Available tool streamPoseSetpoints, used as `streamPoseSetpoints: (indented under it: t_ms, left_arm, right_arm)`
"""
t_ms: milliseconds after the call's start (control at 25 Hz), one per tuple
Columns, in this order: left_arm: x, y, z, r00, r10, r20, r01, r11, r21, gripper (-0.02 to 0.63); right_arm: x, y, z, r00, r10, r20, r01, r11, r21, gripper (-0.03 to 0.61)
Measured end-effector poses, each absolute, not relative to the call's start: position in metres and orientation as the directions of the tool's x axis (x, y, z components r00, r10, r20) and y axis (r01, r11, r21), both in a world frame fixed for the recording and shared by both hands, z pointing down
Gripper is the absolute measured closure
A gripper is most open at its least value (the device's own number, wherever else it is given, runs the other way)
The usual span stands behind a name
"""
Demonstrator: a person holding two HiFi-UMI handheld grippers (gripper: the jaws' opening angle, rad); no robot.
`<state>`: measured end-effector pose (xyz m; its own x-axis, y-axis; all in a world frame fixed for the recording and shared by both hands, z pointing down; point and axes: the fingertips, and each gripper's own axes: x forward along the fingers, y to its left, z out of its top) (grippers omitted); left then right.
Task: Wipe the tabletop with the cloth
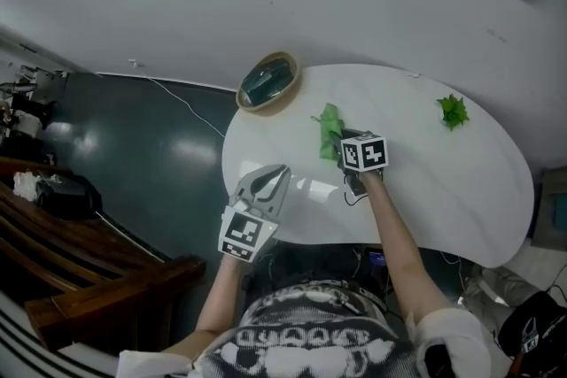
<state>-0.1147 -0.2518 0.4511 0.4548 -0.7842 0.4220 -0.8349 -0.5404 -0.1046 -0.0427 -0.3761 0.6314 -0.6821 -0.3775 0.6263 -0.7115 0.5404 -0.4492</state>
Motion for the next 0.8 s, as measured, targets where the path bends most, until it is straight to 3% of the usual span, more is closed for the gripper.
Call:
streamPoseSetpoints:
  t_ms: [320,800]
  left_arm:
    - [-0.059,-0.275,0.462,0.521,-0.724,0.451,-0.784,-0.616,-0.083,0.600]
    - [0.058,-0.308,0.469,0.696,-0.579,0.425,-0.613,-0.787,-0.069,0.600]
  right_arm:
    - [0.085,-0.401,0.648,-0.567,-0.451,0.689,-0.811,0.452,-0.372,0.505]
    - [0.372,-0.369,0.656,-0.236,-0.554,0.798,-0.971,0.158,-0.178,0.505]
